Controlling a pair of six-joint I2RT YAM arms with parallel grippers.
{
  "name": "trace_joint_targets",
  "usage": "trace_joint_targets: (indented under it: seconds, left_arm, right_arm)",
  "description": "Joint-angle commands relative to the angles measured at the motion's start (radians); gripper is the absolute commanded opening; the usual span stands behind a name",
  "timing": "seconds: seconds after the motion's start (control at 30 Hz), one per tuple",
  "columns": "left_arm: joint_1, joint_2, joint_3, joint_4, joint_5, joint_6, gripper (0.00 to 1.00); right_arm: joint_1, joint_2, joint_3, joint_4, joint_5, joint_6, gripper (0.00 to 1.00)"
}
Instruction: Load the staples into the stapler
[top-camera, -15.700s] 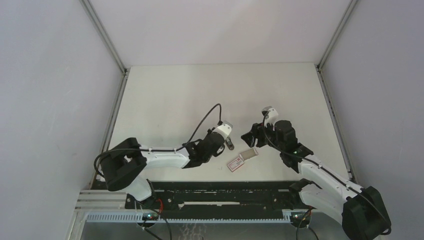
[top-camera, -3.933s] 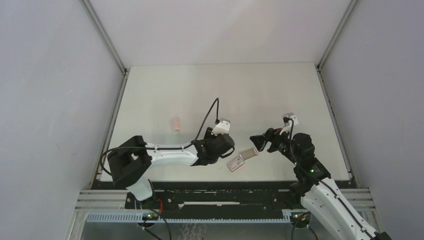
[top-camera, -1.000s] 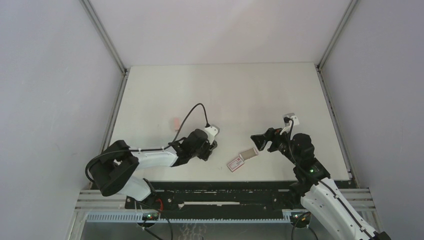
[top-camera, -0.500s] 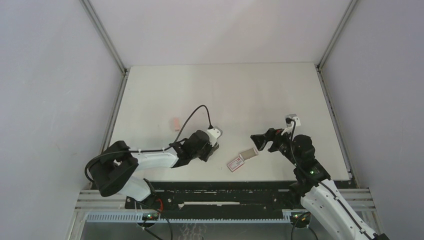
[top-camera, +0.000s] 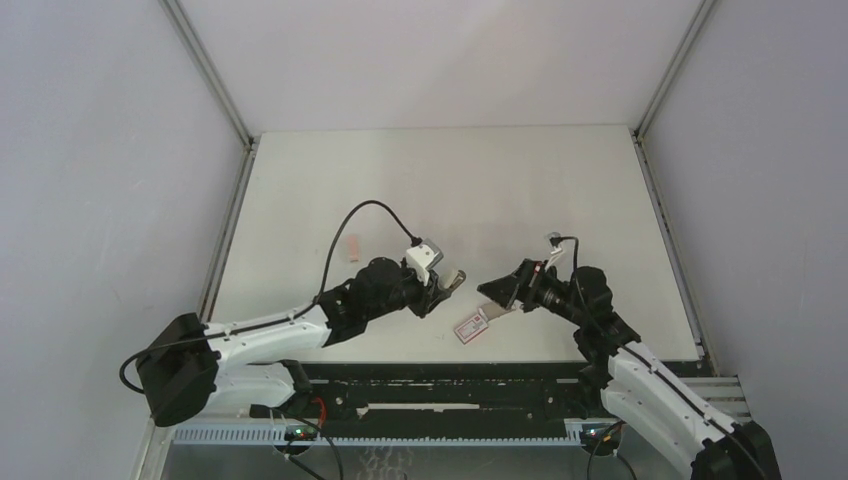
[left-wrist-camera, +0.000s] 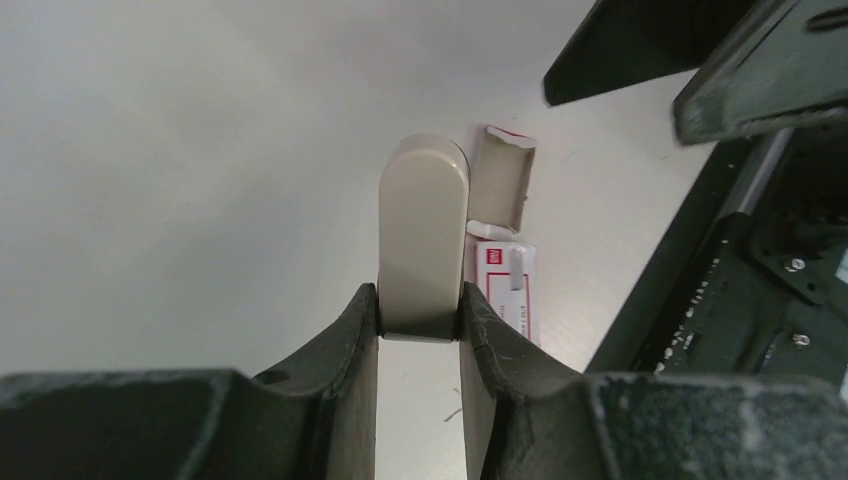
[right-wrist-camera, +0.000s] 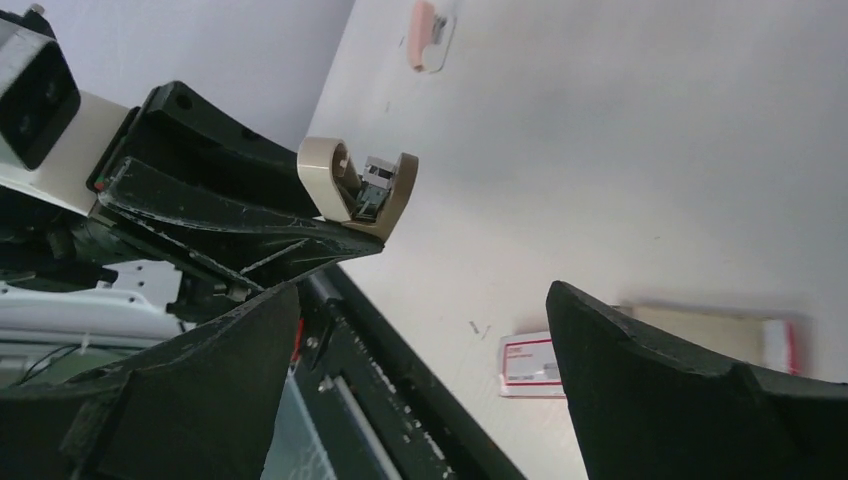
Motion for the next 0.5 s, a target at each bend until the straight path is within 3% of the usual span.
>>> trace_joint_targets:
  seconds: [0.0,0.23,0.47]
  left_arm:
    - [-0.020,-0.056,0.003,0.051,0.056,-0.034,0.00]
    - [-0.055,-0.082,0.000,0.030,0.033,-0.027,0.00]
    - [-0.068,-0.098,-0.002,0.030,0.026,-0.028,0.00]
  right_arm:
    - [0.086,0.075,0.039,0.183,-0.014,0.093,0.93]
    - [0.234,0.242,0.120,0.223,0.106,0.094,0.94]
    - [0.290,0.270,0.156,0.220,0.205,0.103,0.94]
